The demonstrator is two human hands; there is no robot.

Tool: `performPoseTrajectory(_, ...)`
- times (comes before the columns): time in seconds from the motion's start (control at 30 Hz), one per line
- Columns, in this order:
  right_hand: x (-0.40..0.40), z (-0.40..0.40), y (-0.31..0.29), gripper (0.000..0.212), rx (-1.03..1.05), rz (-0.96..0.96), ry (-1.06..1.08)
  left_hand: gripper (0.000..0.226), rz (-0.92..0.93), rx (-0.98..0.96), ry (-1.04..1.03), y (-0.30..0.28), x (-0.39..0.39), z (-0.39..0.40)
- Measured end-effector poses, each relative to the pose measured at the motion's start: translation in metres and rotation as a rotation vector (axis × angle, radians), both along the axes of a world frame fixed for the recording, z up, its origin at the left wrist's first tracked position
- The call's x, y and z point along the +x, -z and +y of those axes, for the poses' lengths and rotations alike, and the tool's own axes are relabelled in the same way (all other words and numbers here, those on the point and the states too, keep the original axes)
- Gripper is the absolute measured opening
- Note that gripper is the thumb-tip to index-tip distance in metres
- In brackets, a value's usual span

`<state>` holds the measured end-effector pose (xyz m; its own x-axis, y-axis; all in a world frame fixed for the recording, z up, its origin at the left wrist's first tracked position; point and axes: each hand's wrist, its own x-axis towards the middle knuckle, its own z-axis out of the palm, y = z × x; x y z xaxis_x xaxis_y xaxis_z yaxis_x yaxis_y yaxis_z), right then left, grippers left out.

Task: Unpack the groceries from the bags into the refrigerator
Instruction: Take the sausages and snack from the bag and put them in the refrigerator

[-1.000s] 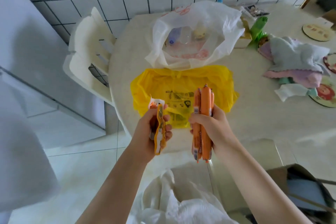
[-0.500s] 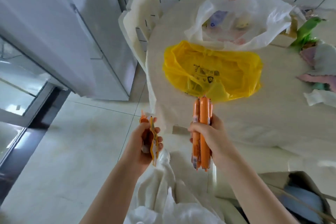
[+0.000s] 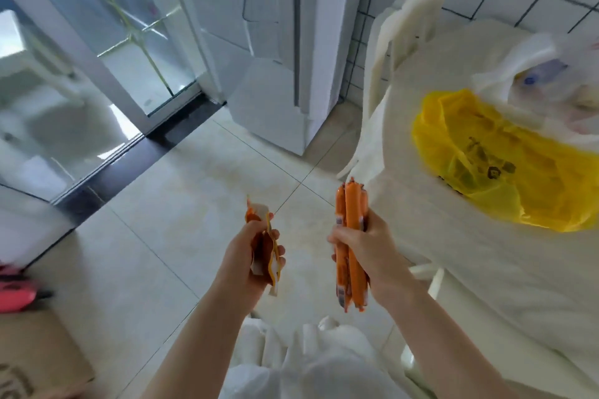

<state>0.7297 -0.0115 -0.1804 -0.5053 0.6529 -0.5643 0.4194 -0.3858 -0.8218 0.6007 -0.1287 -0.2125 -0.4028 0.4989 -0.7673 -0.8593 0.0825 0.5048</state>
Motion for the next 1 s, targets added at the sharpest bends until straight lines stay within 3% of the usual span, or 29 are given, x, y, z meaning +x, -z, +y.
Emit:
performPoseTrajectory(0.37, -0.192, -0.092, 0.016, 0.023, 0.035, -0.035, -0.253, 0.012, 0.126, -0.014, -0.173, 0.002, -0.177, -0.133)
performPoseTrajectory(0.5, -0.238, -0.110, 0.019, 0.023, 0.070, -0.045, -0.291, 0.032, 0.176, -0.041, -0.164, -0.004, -0.226, -0.153)
performPoseTrajectory(0.67, -0.286, -0.110, 0.023, 0.024, 0.037, -0.052, -0.279, 0.063, 0.227, -0.042, -0.086, -0.006, -0.268, -0.141)
performPoseTrajectory(0.83, -0.338, -0.082, 0.017, 0.025, -0.154, 0.076, -0.233, 0.042, 0.261, -0.072, 0.008, 0.004, -0.313, -0.100)
performPoseTrajectory(1.0, -0.408, -0.027, 0.015, 0.029, -0.079, 0.071, -0.274, 0.038, 0.362, -0.104, 0.079, 0.005, -0.381, -0.040)
